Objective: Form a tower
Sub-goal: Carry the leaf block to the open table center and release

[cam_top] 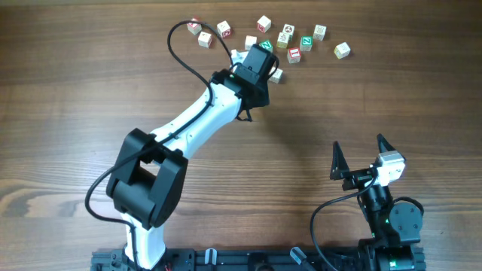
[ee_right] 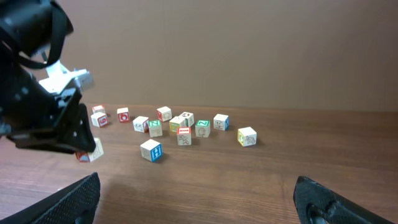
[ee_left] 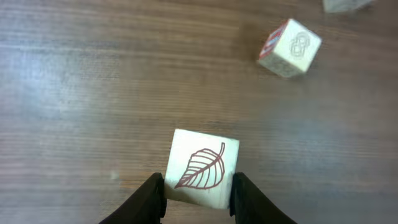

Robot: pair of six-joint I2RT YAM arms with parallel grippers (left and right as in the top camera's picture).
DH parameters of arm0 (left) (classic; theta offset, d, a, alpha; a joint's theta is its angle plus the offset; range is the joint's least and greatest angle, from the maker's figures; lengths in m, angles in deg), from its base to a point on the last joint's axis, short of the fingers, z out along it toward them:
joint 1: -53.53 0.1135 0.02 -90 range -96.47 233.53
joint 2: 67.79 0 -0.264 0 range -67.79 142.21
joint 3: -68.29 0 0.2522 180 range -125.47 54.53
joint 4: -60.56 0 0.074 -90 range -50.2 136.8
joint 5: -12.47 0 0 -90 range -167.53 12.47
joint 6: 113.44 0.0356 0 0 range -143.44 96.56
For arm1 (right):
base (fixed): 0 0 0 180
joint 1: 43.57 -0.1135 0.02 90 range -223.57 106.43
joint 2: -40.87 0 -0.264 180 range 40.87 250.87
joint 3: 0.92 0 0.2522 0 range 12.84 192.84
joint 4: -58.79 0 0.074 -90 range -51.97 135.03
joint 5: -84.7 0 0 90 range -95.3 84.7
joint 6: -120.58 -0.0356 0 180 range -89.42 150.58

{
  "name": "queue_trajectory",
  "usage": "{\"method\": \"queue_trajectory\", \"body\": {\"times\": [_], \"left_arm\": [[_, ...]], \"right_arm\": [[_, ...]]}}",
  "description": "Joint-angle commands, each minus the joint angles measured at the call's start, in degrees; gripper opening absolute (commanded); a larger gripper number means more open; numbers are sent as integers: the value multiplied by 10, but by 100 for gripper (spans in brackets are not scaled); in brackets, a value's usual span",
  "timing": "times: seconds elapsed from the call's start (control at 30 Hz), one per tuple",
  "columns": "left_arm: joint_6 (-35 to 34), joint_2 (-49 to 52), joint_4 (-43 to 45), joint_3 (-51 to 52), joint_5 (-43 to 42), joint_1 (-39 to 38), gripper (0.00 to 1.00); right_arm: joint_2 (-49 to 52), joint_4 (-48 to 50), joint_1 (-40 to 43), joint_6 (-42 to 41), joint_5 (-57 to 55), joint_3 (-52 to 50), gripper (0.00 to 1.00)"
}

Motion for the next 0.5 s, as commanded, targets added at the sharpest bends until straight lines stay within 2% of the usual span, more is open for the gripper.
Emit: {"method": "queue_trajectory", "body": {"times": [0.0, 0.27, 0.37, 0.47], "left_arm": [[-30, 31, 36, 42, 26, -1, 34], [-26, 80, 27, 46, -2, -1, 29], [-26, 80, 25, 46, -42, -1, 29], [-26, 80, 21, 46, -47, -2, 31]], "right_arm": [[-5, 2, -1, 7, 7, 0, 100], [-5, 2, -1, 7, 7, 0, 100], [-5, 2, -1, 7, 7, 0, 100], [-5, 2, -1, 7, 7, 0, 100]]}}
